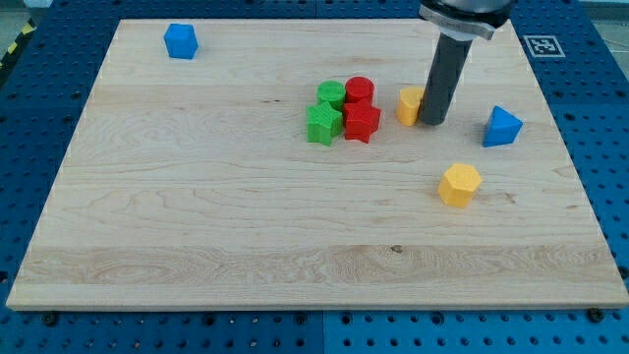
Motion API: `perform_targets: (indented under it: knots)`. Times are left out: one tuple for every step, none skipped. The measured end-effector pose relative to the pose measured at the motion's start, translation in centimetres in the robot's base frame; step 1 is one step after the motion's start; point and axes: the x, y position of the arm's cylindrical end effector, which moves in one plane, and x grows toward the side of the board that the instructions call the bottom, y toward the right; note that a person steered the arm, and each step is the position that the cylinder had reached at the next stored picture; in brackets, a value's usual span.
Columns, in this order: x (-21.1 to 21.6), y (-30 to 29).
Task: Move the yellow heart towards the top of the red circle
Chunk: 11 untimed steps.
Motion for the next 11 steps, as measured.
perform_targets:
  knots:
    - [-1.8, -0.8]
    - [-1.6, -1.2]
    - [-1.5, -1.9]
    - [0.8, -1.9]
    - [2.7, -1.9]
    - [1.5, -4.1]
    - [-2.6, -4.7]
    - [-3.1, -4.7]
    - [-3.2, -1.5]
    - [-3.6, -1.1]
    - [-5.7, -1.1]
